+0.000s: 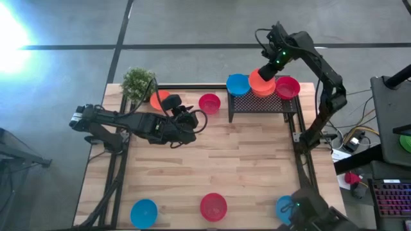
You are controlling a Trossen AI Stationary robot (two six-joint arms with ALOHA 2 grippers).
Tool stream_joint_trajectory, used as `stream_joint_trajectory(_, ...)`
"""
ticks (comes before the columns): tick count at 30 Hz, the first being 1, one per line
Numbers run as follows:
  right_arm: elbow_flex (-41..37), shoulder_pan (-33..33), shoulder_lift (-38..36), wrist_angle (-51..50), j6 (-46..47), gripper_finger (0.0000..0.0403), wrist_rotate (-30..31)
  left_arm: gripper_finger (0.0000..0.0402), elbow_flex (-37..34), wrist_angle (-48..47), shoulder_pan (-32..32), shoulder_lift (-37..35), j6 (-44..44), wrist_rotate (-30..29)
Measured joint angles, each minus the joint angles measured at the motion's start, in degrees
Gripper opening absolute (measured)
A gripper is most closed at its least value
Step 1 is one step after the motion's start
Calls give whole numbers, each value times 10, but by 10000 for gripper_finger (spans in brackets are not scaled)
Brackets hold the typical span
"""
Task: Pick & Place Mini bowls
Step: Stack the bottom orange bowl on the orange bowl
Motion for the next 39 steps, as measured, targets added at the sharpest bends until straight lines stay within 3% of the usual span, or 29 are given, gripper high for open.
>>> stream_joint_trajectory(23,-6,-1,1,1,-28,13,7,115,0,0,0,0,0,0)
stream_joint_trajectory(39,15,-1,-1,-8,-10,131,7,115,0,0,0,0,0,0)
